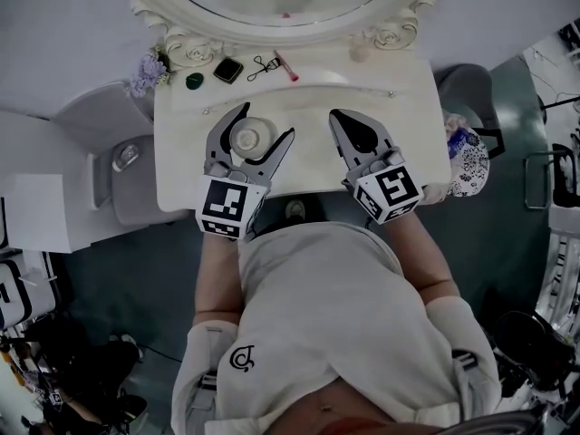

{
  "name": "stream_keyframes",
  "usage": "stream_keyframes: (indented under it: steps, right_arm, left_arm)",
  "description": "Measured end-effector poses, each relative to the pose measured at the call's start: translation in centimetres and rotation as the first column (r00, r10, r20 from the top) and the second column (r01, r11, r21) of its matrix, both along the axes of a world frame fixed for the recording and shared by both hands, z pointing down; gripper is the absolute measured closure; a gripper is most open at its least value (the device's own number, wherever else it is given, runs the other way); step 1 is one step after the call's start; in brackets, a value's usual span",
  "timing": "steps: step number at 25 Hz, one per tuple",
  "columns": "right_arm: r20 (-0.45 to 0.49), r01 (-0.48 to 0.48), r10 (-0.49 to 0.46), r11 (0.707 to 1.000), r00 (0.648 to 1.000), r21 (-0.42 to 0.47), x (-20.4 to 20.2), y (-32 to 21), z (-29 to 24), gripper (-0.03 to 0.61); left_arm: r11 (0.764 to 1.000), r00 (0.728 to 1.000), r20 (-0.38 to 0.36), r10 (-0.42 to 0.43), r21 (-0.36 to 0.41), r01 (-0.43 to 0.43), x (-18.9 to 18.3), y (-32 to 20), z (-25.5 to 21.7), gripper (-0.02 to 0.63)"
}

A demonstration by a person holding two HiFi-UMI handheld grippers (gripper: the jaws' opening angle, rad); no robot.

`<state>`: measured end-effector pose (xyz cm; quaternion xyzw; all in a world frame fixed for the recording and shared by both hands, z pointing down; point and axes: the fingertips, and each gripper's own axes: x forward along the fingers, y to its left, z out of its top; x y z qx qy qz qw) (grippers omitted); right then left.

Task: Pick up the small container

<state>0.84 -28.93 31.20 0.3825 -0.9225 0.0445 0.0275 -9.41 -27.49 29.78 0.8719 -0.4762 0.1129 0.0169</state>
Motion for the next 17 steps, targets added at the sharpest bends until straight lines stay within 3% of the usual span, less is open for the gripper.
stream_keyframes:
  steps: [5,17]
  right_arm:
    - [0.012,-0.003,0.003,1.000,1.000,-0.012,0.1,0.6,-0.4,0.575]
    - [-0.055,-0.001,0.003,0.999,0.998,0.039,0.2,2.3,-0.1,0.575]
  left_arm:
    - [1.000,1.000,-0.023,0.003,-0.002,-0.003,-0.2,1.1,0.0,0.260]
    - [1.000,0.999,-0.039,-0.005,0.006,0.005,-0.3,2.6,0.0,0.261]
